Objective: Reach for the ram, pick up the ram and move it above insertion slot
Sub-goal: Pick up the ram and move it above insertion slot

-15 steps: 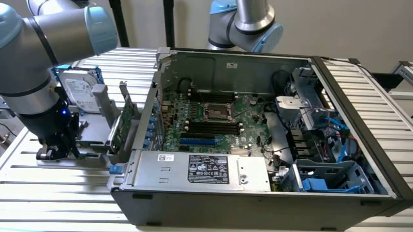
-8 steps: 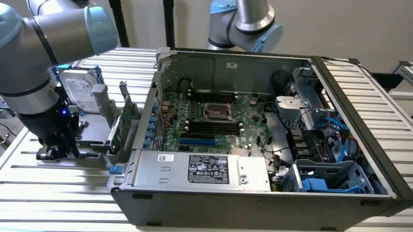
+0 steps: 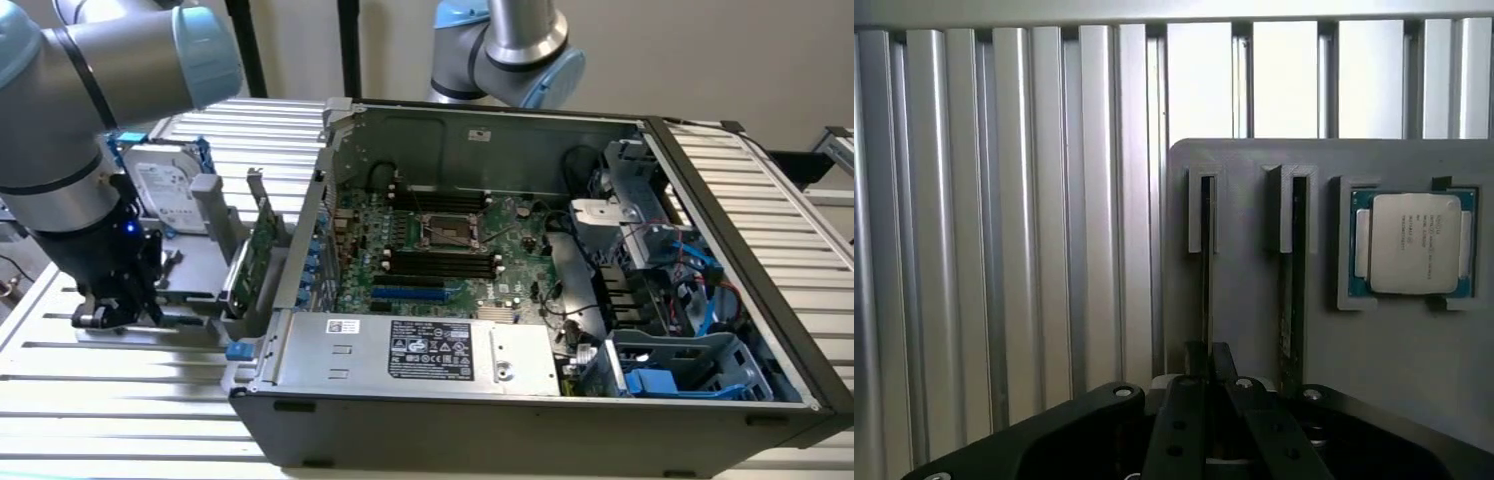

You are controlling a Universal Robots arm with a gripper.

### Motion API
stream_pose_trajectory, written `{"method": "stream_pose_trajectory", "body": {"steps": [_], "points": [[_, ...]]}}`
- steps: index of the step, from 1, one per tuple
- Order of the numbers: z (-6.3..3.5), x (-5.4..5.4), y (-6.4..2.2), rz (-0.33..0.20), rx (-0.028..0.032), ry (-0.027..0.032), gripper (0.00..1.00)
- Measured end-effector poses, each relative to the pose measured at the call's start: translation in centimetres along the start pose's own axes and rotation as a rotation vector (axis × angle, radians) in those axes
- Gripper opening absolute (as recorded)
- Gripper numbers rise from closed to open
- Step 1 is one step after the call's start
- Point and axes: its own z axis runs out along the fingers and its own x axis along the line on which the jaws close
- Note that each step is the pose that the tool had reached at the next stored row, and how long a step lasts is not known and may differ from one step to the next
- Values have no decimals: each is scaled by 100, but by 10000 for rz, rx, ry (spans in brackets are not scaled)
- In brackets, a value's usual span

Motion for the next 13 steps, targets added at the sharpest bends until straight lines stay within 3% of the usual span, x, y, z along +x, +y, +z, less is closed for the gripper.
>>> {"method": "stream_pose_trajectory", "body": {"steps": [7,13], "points": [[-128,0,4,-16,0,0,13],[-318,1,11,-74,2,2,13]]}}
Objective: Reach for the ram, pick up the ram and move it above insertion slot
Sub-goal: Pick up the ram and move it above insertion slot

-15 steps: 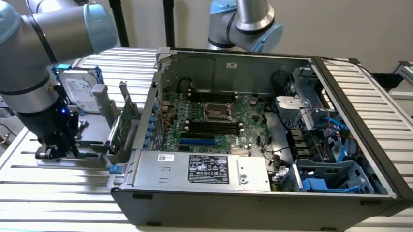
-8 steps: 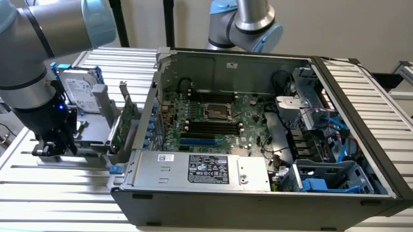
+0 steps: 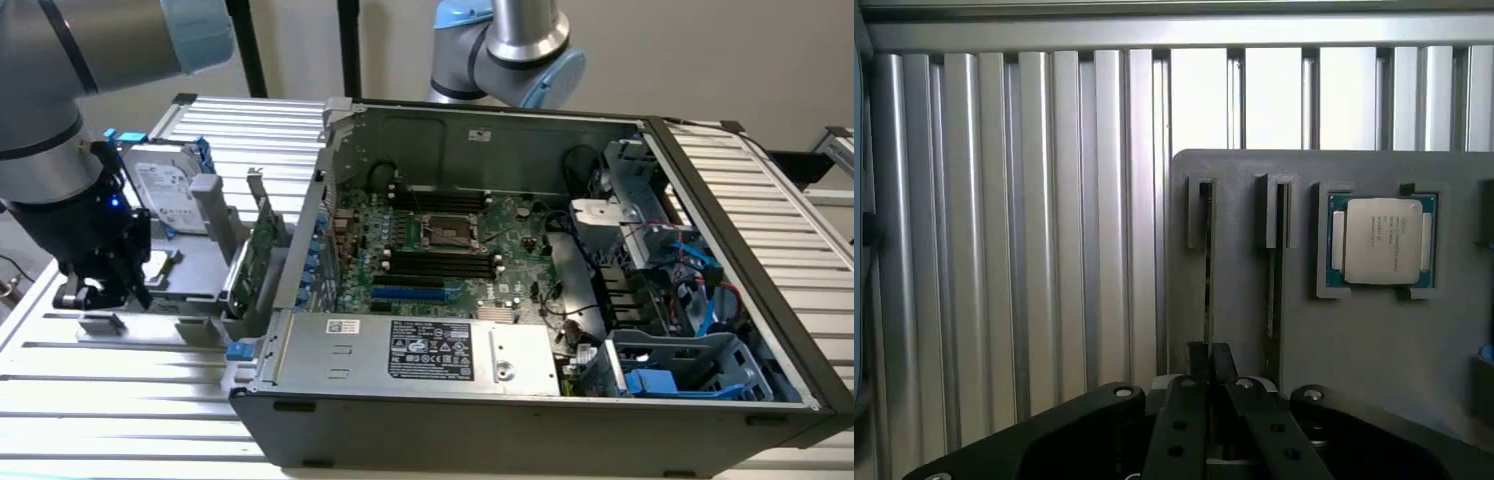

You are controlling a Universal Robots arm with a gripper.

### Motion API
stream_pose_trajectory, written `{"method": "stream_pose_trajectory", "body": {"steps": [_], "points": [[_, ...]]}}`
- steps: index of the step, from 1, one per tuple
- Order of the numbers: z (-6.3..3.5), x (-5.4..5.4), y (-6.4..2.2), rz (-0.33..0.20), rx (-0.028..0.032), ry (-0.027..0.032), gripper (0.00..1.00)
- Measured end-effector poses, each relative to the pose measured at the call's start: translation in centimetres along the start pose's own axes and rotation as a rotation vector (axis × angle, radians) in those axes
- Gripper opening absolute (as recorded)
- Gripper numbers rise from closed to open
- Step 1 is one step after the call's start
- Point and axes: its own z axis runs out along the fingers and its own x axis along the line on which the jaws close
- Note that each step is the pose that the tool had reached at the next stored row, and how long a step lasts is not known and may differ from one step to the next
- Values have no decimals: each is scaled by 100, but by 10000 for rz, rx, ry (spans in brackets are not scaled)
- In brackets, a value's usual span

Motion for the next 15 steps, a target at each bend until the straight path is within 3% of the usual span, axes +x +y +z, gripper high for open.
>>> {"method": "stream_pose_trajectory", "body": {"steps": [8,15], "points": [[-343,0,-20,-210,-1,-6,13],[-627,0,-116,-407,-1,-114,13]]}}
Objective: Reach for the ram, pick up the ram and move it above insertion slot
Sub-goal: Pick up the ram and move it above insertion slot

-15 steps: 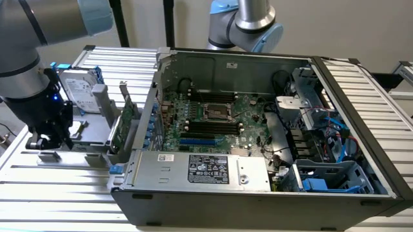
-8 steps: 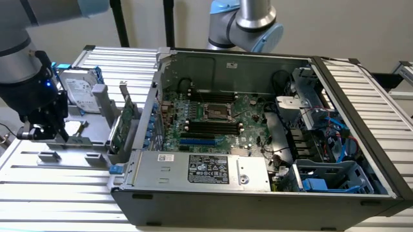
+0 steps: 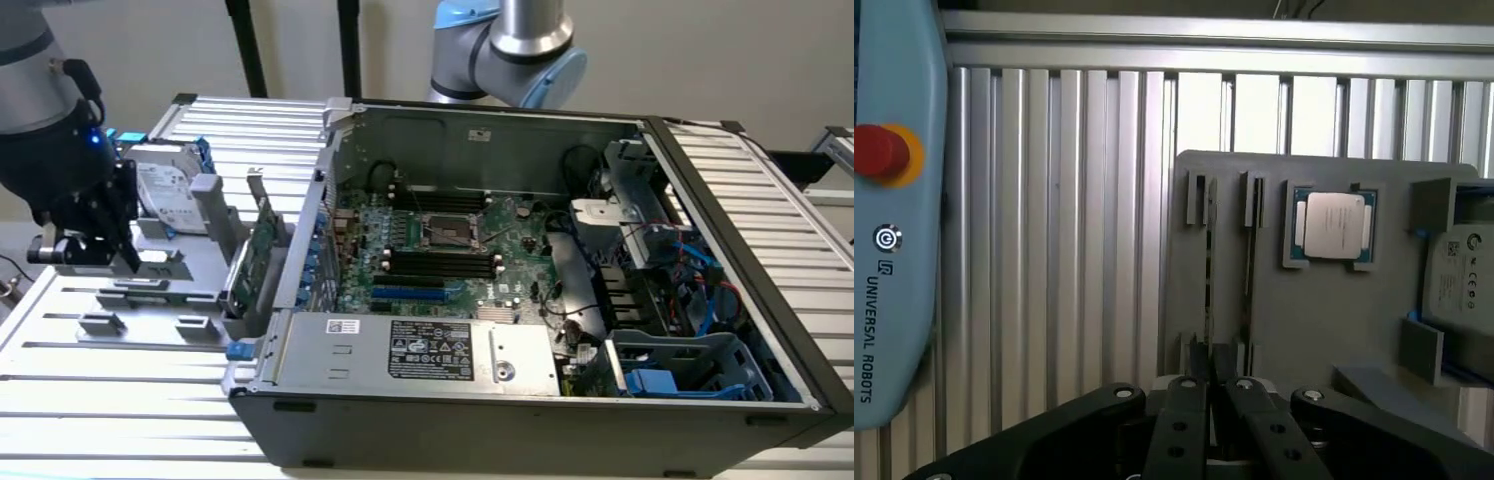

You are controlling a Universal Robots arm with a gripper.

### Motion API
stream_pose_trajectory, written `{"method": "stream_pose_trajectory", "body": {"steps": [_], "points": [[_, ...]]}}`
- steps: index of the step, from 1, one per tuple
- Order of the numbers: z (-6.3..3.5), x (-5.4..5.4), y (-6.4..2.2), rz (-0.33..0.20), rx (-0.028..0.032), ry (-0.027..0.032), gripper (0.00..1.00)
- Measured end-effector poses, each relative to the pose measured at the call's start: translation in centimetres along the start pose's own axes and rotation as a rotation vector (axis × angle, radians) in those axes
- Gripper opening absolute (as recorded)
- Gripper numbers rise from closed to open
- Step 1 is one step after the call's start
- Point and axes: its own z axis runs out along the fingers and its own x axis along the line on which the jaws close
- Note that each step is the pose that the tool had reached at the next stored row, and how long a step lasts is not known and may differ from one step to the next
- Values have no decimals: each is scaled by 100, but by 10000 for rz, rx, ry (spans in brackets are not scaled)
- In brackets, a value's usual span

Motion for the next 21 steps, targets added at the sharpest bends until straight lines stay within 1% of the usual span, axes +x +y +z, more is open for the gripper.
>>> {"method": "stream_pose_trajectory", "body": {"steps": [7,12,16,21], "points": [[-281,4,-142,-160,1,-167,13],[-487,10,-283,-244,3,-278,13],[-622,15,-422,-299,4,-339,13],[-756,22,-607,-367,1,-383,13]]}}
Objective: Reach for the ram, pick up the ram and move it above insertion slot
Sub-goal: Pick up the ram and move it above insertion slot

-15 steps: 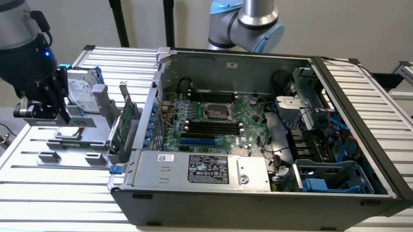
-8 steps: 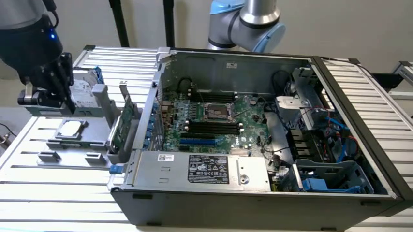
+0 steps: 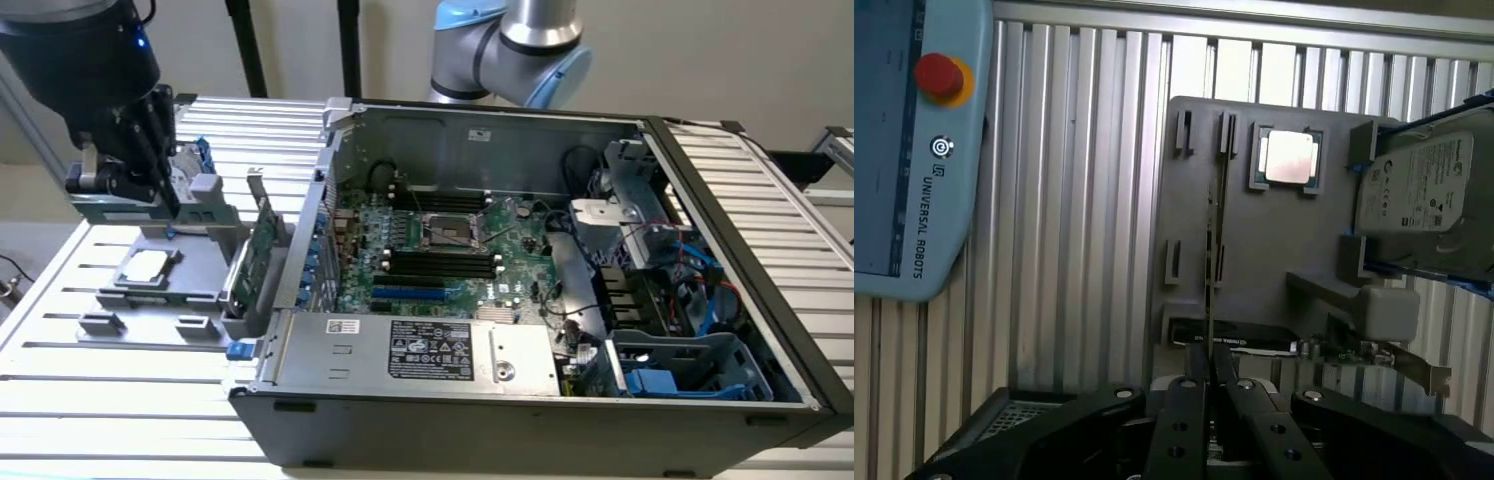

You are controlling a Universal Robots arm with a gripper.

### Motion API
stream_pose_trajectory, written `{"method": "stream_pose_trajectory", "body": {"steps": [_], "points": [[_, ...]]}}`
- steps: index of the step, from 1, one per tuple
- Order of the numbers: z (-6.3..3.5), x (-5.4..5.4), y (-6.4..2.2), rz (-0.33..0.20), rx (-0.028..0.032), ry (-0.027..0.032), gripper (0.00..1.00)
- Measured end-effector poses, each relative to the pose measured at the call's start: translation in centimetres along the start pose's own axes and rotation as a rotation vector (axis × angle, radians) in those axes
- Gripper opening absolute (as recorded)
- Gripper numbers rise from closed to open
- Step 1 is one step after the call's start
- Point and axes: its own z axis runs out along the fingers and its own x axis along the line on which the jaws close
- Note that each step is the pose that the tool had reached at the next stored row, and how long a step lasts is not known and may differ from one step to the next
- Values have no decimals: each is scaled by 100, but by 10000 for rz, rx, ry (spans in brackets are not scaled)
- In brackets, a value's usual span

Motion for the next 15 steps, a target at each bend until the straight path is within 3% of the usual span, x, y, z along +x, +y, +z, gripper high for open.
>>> {"method": "stream_pose_trajectory", "body": {"steps": [5,15], "points": [[-93,10,-213,-60,-5,-31,13],[-158,33,-661,-127,-17,-60,13]]}}
